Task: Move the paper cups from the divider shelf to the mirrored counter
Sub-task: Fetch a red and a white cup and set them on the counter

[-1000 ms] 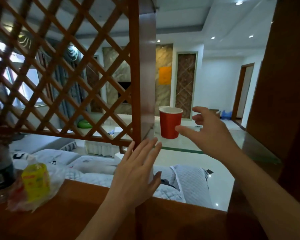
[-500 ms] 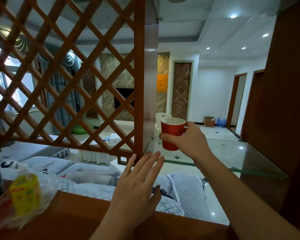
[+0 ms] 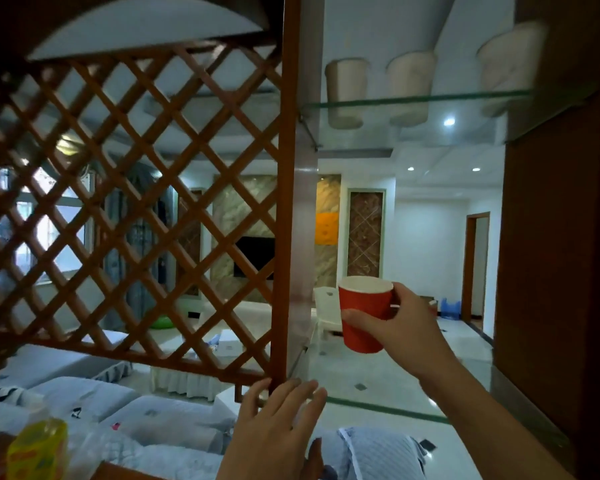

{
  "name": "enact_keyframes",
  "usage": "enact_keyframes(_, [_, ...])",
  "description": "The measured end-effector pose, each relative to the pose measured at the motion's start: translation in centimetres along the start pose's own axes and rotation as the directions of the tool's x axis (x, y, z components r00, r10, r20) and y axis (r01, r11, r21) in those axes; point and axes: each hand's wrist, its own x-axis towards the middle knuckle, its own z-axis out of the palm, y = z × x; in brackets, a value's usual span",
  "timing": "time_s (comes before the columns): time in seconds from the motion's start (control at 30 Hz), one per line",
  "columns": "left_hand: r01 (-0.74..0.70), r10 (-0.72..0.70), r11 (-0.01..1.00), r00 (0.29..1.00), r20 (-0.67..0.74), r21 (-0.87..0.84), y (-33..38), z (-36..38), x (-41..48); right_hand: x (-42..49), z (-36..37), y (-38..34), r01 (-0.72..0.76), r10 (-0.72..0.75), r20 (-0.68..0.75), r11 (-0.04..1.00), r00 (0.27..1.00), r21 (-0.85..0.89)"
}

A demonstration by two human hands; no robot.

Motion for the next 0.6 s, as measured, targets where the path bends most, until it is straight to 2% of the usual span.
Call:
enact_keyframes(0.13, [-0.081, 0.081, 0.996, 0.997, 0.014, 0.036, -1.5, -3.4, 3.2, 1.0, -2.7, -3.2, 0.062, -0.061, -0.023, 0.996, 0.998, 0.057])
enact_keyframes(0.27, [-0.014, 0.005, 0.999, 0.976, -0.220, -0.040, -2.5, -8.4, 8.6, 2.0, -5.5, -6.7, 0.140, -0.136, -0.051, 0.986, 0.989, 0.092])
enact_keyframes(0.37, [-0.028, -0.051, 0.987, 0.880, -0.472, -0.158, -3.0, -12.7, 13.0, 2.8, -7.7, -9.3, 0.228, -0.220, -0.080, 0.968, 0.972, 0.106])
enact_keyframes(0.43, [-0.044, -0.136, 0.956, 0.812, -0.568, -0.291, -3.1, -16.1, 16.1, 3.4, -9.1, -11.0, 0.305, -0.295, -0.109, 0.948, 0.949, 0.088])
enact_keyframes(0.5, [-0.080, -0.193, 0.917, 0.768, -0.611, -0.390, -3.1, -19.0, 19.5, 4.2, -10.6, -12.8, 0.365, -0.354, -0.147, 0.929, 0.923, 0.053])
enact_keyframes(0.6, [-0.031, -0.271, 0.880, 0.786, -0.556, -0.474, -3.5, -22.2, 24.6, 5.4, -12.6, -15.1, 0.415, -0.406, -0.200, 0.910, 0.892, 0.001])
